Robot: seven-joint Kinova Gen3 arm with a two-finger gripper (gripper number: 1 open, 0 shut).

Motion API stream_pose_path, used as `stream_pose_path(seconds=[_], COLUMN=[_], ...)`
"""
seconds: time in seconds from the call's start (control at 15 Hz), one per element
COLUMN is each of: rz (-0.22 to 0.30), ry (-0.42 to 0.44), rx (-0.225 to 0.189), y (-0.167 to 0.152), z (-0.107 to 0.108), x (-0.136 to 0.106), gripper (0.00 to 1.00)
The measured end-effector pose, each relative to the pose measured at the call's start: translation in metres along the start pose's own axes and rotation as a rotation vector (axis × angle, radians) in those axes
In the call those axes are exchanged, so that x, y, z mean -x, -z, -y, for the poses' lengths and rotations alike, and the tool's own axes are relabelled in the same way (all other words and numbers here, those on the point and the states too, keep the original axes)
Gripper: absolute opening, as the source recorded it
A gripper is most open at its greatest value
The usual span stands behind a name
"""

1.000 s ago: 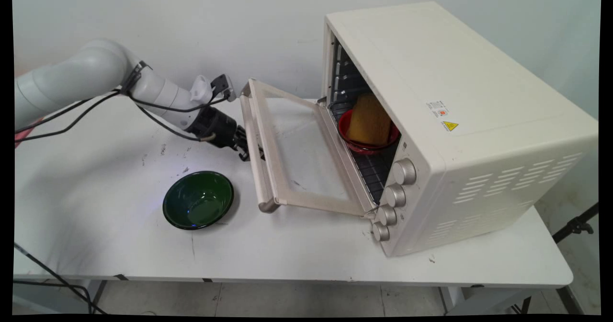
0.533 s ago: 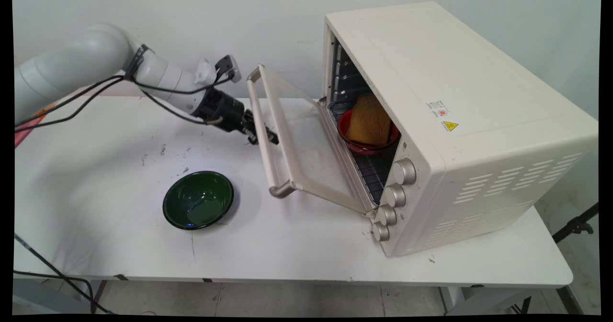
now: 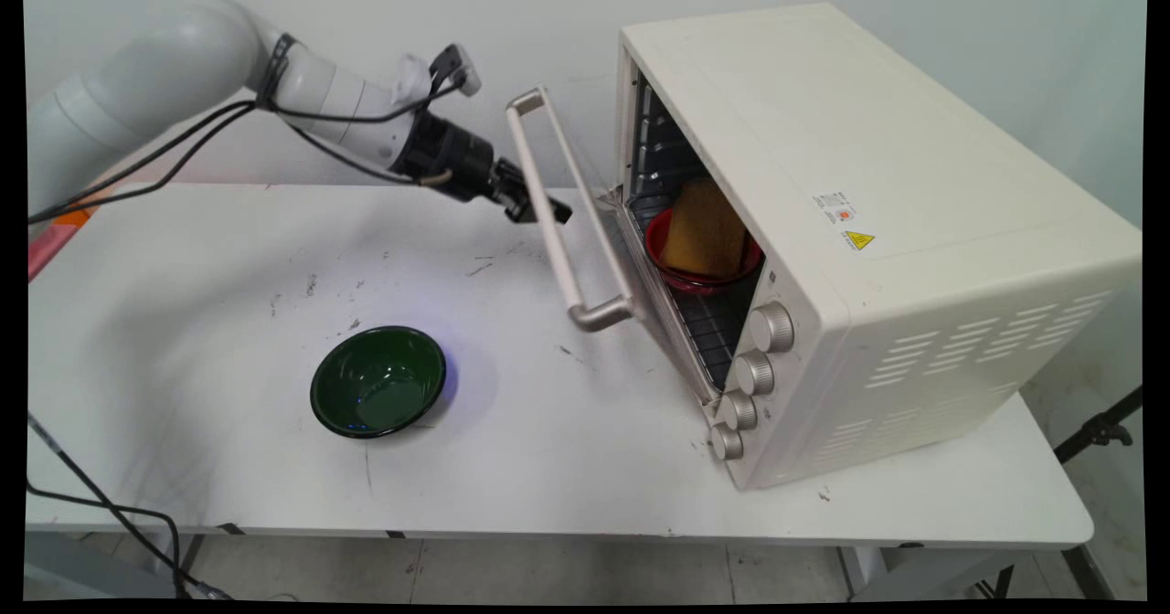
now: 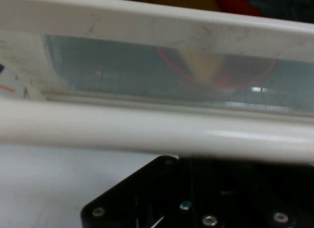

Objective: Close the oven

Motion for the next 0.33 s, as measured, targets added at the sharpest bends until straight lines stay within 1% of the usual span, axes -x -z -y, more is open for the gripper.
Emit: stream_pose_path(seconds=[0.33], rz=[-0.067], ry=[-0.016], rx=[0.014], y=[0.007], z=[0.0], x=[-0.032], gripper=[0.0])
